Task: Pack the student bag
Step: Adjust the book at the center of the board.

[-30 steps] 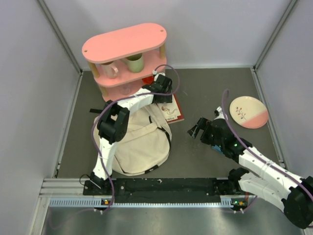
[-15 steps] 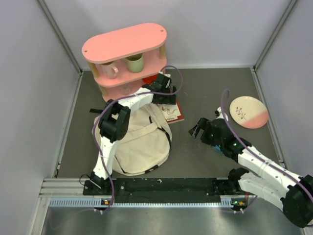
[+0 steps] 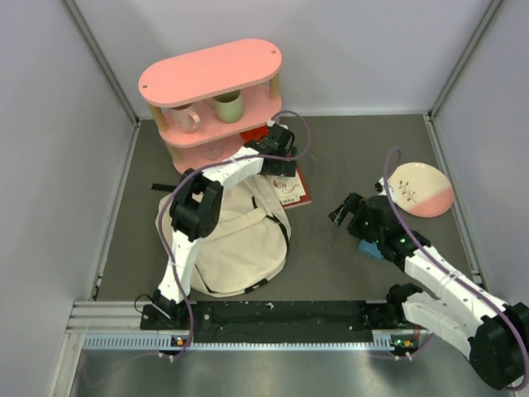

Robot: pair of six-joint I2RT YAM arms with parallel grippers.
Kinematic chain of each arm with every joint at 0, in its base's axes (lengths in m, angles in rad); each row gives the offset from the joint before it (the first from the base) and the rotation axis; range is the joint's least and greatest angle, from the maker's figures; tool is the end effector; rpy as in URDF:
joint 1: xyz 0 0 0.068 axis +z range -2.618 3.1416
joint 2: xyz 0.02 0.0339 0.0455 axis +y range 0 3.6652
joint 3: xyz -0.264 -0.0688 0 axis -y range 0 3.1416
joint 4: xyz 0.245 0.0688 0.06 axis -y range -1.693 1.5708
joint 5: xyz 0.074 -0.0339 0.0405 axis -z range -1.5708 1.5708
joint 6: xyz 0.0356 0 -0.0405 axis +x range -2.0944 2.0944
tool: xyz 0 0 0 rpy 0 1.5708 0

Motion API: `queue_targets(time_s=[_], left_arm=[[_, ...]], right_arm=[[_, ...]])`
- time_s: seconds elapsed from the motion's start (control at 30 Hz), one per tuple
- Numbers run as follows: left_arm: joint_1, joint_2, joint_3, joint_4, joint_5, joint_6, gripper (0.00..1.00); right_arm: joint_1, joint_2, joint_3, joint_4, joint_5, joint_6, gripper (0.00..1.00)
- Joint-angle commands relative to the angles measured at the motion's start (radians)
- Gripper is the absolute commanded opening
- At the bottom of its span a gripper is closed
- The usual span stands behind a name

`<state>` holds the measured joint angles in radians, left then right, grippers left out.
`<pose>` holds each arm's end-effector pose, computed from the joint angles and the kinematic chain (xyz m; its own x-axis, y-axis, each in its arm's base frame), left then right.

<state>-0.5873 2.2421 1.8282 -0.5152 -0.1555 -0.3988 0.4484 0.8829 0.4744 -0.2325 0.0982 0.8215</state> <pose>0.4176 -0.2714 0.1892 -0.7971 0.0698 -0.5998 0.1744 0.9776 -0.1181 0.1716 0.0787 0.2098 -0.6311 0.5050 -0.5888 0.1489 0.8238 0.5469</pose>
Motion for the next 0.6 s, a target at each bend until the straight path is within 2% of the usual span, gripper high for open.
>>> queue_targets(time_s=[0.0, 0.3, 0.33, 0.37, 0.47, 0.57], left_arm=[[0.035, 0.034, 0.057, -0.089, -0.164, -0.044, 0.98], [0.075, 0.077, 0.040, -0.106, -0.075, -0.100, 0.98], [0.075, 0.080, 0.042, -0.103, -0.049, -0.098, 0.97], [0.075, 0.082, 0.043, -0.094, 0.050, -0.077, 0.94], [0.070, 0.082, 0.028, -0.049, 0.215, -0.028, 0.89], [0.055, 0.068, -0.001, 0.004, 0.263, 0.017, 0.87]], right_arm=[[-0.010, -0.010, 0.023, 0.019, -0.034, 0.004, 0.93], [-0.010, -0.004, -0.019, 0.047, -0.055, 0.022, 0.93], [-0.008, 0.002, -0.017, 0.047, -0.055, 0.018, 0.94], [-0.010, 0.007, -0.016, 0.050, -0.054, 0.015, 0.93], [-0.010, 0.036, -0.005, 0.058, -0.042, 0.004, 0.93], [-0.011, 0.071, 0.016, 0.059, -0.023, -0.013, 0.94]])
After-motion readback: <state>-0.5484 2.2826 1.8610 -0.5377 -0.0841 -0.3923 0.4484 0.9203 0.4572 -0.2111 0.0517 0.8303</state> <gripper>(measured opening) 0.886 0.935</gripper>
